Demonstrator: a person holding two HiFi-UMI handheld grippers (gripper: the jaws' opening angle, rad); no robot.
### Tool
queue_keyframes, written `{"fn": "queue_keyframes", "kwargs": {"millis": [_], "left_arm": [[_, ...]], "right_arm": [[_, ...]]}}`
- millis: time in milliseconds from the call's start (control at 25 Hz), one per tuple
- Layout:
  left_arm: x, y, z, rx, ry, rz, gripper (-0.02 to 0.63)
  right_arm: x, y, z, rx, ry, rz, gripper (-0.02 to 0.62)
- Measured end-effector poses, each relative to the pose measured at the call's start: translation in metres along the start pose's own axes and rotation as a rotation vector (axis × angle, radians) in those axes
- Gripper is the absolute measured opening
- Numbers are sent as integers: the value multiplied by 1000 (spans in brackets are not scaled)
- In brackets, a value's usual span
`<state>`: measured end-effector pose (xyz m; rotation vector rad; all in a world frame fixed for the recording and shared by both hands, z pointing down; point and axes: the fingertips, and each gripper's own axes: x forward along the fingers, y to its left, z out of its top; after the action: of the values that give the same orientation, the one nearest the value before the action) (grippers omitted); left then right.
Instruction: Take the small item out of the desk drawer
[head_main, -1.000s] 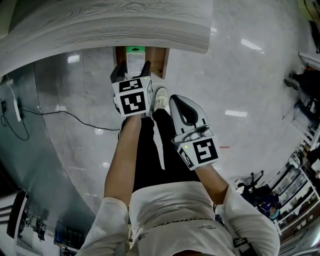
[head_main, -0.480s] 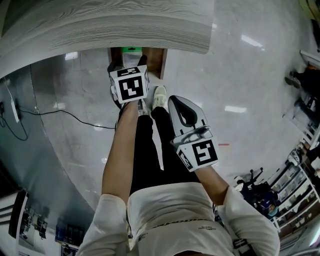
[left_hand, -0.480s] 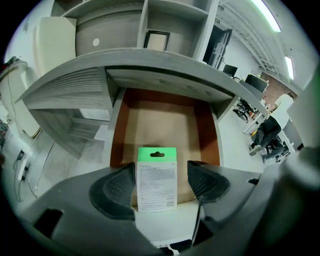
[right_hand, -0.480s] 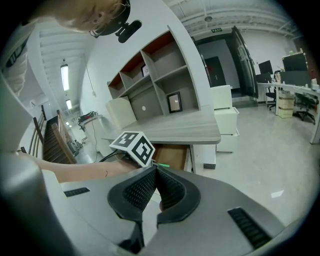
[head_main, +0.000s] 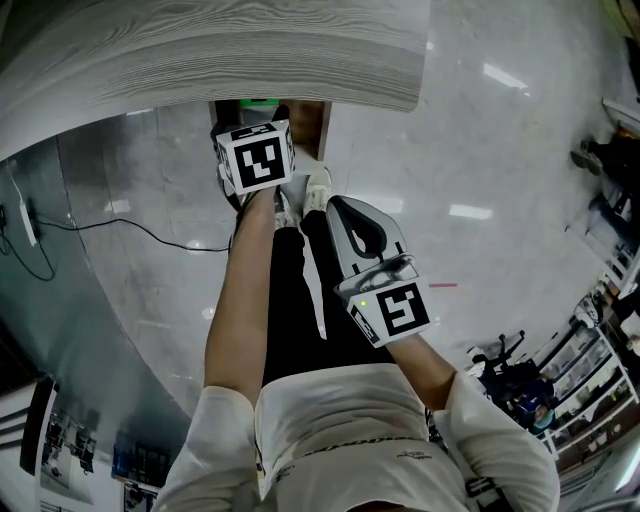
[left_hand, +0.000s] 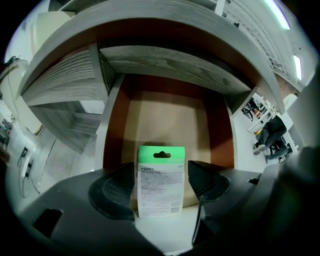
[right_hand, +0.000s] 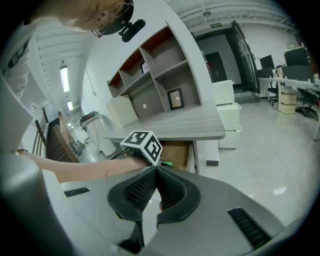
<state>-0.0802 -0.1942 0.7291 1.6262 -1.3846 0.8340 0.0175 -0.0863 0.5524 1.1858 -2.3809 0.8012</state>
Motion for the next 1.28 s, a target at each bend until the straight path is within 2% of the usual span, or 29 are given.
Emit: {"fn": "queue_keyframes", "kwargs": {"millis": [480,720,1280], "left_arm": [[5,3,-7,-16,37,14,331],[6,13,-8,-22,4,37,331],[0,-4,15,-9,-66,7,331]], "right_arm": [[-4,1,0,5,5,-11,31],[0,0,0,4,-1,-12,31],[5,-26,3,-20,-46,-52,31]]}}
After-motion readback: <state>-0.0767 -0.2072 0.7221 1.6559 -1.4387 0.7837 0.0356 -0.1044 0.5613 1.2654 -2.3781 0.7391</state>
